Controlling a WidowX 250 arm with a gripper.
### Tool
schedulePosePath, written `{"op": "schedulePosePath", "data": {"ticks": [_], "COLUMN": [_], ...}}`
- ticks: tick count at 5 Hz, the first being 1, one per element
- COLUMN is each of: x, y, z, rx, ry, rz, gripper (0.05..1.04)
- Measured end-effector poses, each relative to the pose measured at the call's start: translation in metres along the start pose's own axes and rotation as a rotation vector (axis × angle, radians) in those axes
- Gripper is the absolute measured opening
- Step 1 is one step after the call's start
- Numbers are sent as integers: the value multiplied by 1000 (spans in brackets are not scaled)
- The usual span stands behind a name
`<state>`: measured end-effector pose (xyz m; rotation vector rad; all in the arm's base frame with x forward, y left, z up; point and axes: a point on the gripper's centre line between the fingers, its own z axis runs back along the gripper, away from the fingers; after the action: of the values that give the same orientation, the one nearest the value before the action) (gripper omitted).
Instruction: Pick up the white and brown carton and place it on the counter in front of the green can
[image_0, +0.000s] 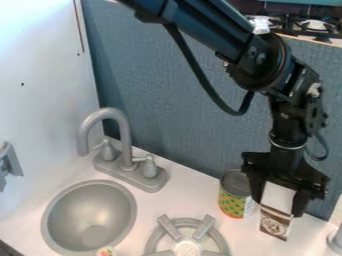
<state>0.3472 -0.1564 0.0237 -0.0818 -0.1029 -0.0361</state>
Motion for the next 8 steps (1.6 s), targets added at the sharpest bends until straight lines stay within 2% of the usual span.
{"op": "schedulePosePath", "data": {"ticks": [1, 2, 3, 4, 5, 7, 8], "x": [4, -7, -11, -13, -9, -7, -7], "y": [1, 5, 6, 8, 10, 16, 13], "z": [-9, -31, -42, -53, -52, -58, -58], "rx": [6, 47, 70, 81, 91, 82, 63], "ry": [50, 164, 222, 254, 247, 289, 294], "rz": [5, 39, 57, 55, 47, 72, 79], "gripper": [844, 844, 844, 843, 844, 843, 908]}}
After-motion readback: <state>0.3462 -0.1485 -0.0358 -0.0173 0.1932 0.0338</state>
